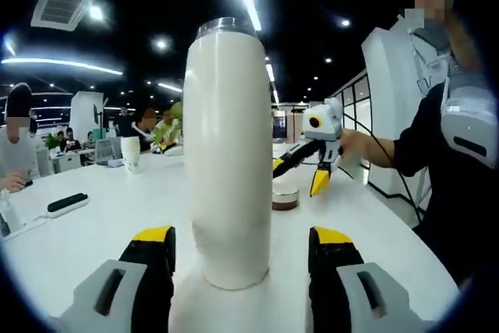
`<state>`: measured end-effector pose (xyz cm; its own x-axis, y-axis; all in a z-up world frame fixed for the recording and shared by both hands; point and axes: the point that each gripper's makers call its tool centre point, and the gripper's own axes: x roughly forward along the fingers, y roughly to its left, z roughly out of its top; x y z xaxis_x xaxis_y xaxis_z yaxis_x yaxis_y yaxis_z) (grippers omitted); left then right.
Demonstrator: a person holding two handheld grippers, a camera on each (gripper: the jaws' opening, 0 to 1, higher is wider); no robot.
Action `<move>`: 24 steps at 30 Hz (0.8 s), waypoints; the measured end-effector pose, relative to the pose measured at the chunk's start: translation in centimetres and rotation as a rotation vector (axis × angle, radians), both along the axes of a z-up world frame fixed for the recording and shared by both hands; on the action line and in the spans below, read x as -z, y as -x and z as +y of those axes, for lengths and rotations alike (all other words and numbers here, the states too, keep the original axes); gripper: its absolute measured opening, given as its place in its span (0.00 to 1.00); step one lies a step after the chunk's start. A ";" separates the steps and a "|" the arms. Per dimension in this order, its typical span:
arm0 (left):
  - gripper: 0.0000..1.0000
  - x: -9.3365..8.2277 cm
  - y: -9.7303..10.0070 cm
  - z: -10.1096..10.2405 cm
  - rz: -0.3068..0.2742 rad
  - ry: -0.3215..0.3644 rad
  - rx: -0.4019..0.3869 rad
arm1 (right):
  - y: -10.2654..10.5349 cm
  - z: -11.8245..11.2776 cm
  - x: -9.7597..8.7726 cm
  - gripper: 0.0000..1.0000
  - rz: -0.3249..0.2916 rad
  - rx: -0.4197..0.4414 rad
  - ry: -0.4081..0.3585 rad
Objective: Grasp the water cup twist off the cup lid place the cup lid on the table
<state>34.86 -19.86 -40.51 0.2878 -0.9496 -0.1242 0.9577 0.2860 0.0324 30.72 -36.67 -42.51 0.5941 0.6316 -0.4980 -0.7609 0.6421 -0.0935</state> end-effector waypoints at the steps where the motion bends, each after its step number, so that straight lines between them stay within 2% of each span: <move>1: 0.71 0.0 0.1 0.0 0.004 -0.005 0.005 | 0.1 0.0 -0.3 0.62 0.000 0.000 -0.005; 6: 0.75 -0.6 0.2 0.2 0.005 -0.016 0.006 | 0.5 0.2 -1.2 0.62 0.000 -0.006 -0.013; 9: 0.87 -1.0 -0.2 0.4 0.017 -0.016 -0.016 | 0.6 0.2 -1.5 0.63 -0.009 -0.010 -0.002; 10: 0.87 -1.1 -0.2 0.6 0.032 -0.021 -0.023 | 0.7 0.3 -1.7 0.63 -0.012 -0.015 -0.001; 16: 0.89 -2.3 -0.2 1.3 0.036 -0.028 -0.033 | 1.1 0.6 -2.2 0.64 -0.006 -0.030 -0.012; 24: 0.89 -3.2 0.4 1.6 0.016 -0.071 -0.035 | 1.2 0.9 -3.0 0.66 -0.006 -0.043 -0.017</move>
<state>34.44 -18.24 -37.28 0.3184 -0.9276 -0.1954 0.9476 0.3172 0.0382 29.48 -35.81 -39.52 0.5693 0.6650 -0.4834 -0.7872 0.6105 -0.0873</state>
